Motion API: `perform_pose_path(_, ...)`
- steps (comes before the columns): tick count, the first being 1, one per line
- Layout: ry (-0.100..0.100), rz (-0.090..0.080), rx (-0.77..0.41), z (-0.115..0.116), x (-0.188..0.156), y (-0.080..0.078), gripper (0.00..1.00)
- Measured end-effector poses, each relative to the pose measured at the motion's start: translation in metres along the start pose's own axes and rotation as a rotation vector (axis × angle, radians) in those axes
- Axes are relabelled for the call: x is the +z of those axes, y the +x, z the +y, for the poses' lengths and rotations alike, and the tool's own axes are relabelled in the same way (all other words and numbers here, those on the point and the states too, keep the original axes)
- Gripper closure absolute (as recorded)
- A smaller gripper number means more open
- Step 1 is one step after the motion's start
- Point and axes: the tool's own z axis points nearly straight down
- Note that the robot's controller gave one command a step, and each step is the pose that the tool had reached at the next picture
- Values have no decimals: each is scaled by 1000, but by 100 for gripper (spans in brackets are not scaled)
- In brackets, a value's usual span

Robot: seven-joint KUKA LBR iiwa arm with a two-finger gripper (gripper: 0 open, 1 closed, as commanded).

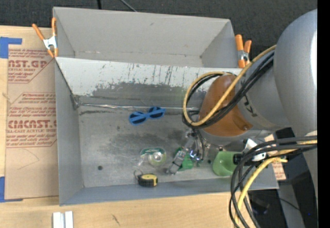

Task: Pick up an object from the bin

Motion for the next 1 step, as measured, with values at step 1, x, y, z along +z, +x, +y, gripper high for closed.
perform_pose_path(1, 0, 0, 0, -1, -1, 0, 100)
